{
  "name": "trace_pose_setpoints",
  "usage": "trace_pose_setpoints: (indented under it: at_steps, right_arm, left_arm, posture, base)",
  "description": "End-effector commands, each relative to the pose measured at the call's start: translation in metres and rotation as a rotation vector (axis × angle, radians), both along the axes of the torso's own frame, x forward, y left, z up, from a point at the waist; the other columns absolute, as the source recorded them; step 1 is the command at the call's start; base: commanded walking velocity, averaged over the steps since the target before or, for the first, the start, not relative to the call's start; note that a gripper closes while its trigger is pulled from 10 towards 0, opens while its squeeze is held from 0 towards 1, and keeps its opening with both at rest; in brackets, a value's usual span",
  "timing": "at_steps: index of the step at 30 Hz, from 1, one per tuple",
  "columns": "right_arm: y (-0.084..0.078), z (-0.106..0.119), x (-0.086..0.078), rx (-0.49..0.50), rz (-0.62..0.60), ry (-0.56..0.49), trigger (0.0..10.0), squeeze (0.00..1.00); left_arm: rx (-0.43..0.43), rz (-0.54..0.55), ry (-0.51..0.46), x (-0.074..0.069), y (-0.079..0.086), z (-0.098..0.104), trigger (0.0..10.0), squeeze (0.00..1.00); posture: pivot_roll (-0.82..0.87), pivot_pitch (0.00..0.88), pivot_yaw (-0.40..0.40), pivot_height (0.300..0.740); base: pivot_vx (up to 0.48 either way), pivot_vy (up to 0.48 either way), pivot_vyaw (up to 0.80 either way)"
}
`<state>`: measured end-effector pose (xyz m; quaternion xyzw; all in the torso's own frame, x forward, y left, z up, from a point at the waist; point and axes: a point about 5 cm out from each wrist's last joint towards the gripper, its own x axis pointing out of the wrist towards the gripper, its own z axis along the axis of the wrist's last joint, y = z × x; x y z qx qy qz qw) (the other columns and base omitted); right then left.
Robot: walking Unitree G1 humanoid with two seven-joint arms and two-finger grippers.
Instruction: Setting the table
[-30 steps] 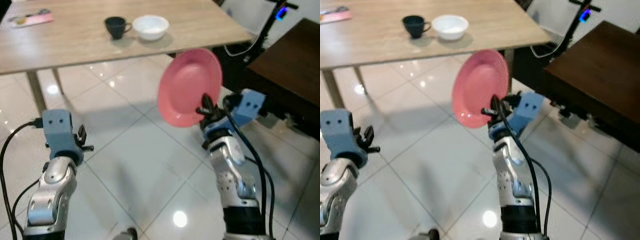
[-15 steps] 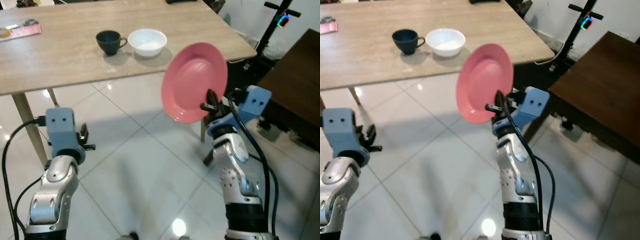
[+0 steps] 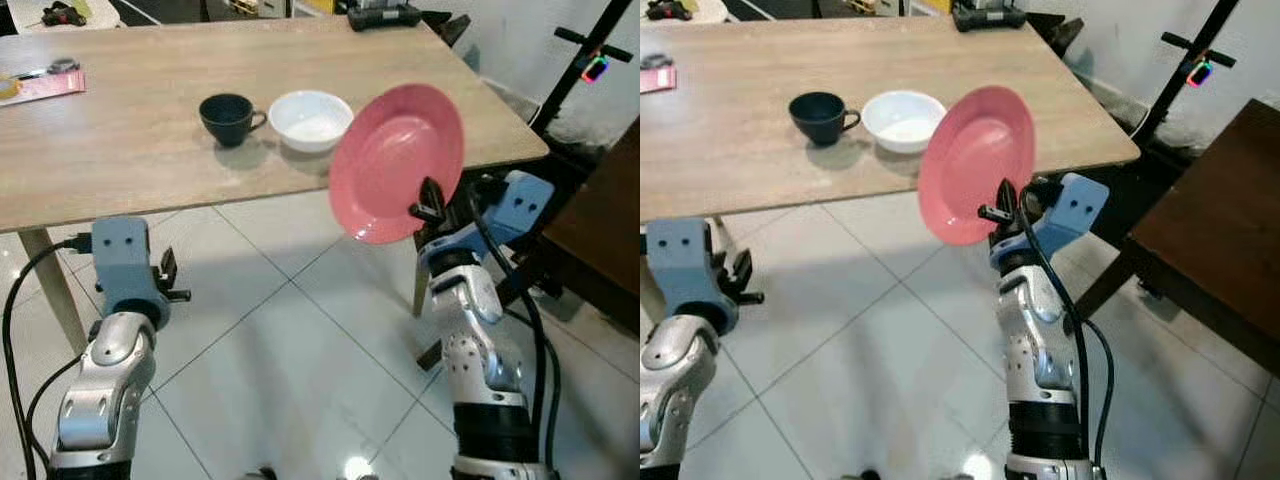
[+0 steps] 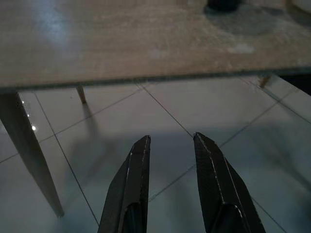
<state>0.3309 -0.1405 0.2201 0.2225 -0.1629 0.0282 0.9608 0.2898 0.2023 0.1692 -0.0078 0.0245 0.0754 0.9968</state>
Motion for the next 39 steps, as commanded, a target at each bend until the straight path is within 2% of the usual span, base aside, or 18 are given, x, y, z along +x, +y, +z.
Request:
trace_pose_setpoints:
  at_steps: [1, 4, 13, 28, 31, 33, 38, 39]
  right_arm:
    - [-0.005, -0.002, 0.0, 0.013, -0.024, 0.009, 10.0, 0.0]
    - [-0.007, -0.002, 0.0, 0.021, -0.03, 0.008, 10.0, 0.0]
    - [-0.01, 0.0, 0.0, 0.035, -0.046, 0.004, 10.0, 0.0]
    - [-0.01, 0.004, 0.0, 0.004, -0.047, -0.014, 10.0, 0.0]
    - [-0.007, 0.004, 0.0, 0.012, -0.025, -0.016, 10.0, 0.0]
    - [-0.005, 0.007, 0.0, 0.027, 0.004, -0.027, 10.0, 0.0]
    - [-0.003, 0.008, 0.0, 0.028, 0.017, -0.034, 10.0, 0.0]
    - [-0.002, 0.009, -0.001, 0.027, 0.019, -0.036, 10.0, 0.0]
  left_arm:
    - [0.002, -0.004, 0.009, -0.002, -0.002, -0.004, 10.0, 0.0]
    - [0.002, -0.005, 0.009, -0.002, -0.003, -0.004, 10.0, 0.0]
    - [0.002, -0.007, 0.01, -0.002, -0.002, -0.004, 10.0, 0.0]
    - [0.019, -0.012, 0.008, -0.003, -0.004, -0.004, 10.0, 0.0]
    - [0.054, -0.034, -0.01, -0.004, -0.008, -0.003, 10.0, 0.0]
    - [0.11, -0.075, -0.03, -0.008, -0.016, -0.002, 10.0, 0.0]
    - [0.115, -0.113, -0.019, -0.012, -0.024, -0.006, 10.0, 0.0]
    - [0.103, -0.148, -0.01, -0.015, -0.029, -0.008, 10.0, 0.0]
  posture:
    - [0.1, 0.123, 0.05, 0.74]
    - [0.1, 0.123, 0.051, 0.74]
    - [0.1, 0.124, 0.05, 0.74]
    - [0.1, 0.124, 0.052, 0.74]
    - [0.1, 0.125, 0.052, 0.74]
    - [0.11, 0.124, 0.052, 0.74]
    - [0.11, 0.124, 0.051, 0.74]
    - [0.11, 0.124, 0.051, 0.74]
  base:
    - [0.461, 0.0, 0.0]
    - [0.461, 0.0, 0.0]
    - [0.461, 0.0, -0.8]
    - [0.45, 0.0, 0.0]
    - [0.0, 0.0, 0.0]
    - [0.0, 0.0, 0.0]
    - [0.0, 0.0, 0.0]
    - [0.0, 0.0, 0.0]
